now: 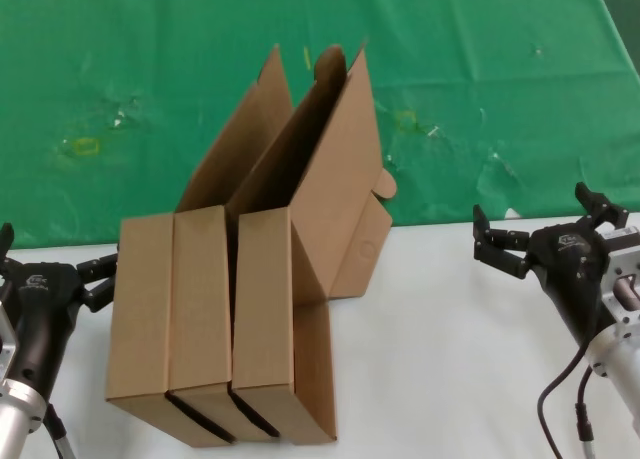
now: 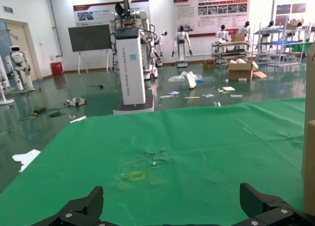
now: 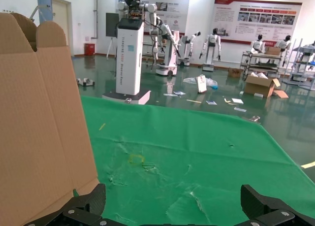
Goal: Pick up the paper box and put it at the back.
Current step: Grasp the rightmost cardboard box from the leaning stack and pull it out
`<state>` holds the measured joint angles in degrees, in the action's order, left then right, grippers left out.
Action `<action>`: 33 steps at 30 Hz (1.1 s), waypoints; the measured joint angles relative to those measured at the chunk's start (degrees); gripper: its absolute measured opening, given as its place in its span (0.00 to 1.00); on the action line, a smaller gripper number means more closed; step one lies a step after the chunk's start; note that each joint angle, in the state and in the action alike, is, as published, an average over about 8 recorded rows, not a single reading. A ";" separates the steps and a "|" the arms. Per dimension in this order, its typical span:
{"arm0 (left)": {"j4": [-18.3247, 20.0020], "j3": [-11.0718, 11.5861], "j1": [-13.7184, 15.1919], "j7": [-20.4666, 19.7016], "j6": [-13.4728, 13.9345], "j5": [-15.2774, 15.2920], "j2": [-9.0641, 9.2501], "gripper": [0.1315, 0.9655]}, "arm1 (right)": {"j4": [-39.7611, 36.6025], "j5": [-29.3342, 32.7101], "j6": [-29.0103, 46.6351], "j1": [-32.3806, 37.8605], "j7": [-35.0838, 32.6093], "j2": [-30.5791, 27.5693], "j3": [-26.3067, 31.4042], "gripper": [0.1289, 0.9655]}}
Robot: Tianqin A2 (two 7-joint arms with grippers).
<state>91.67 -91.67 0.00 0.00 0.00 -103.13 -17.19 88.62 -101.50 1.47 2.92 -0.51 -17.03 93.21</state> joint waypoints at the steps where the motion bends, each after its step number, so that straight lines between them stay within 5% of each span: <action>1: 0.00 0.00 0.00 0.00 0.00 0.00 0.00 1.00 | 0.00 0.00 0.00 0.00 0.00 0.00 0.00 1.00; 33: 0.00 0.00 0.00 0.00 0.00 0.00 0.00 0.95 | 0.00 0.00 0.00 0.00 0.00 0.00 0.00 1.00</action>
<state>91.67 -91.67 0.00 0.00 0.00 -103.13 -17.19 88.62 -101.50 1.47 2.92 -0.51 -17.03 93.21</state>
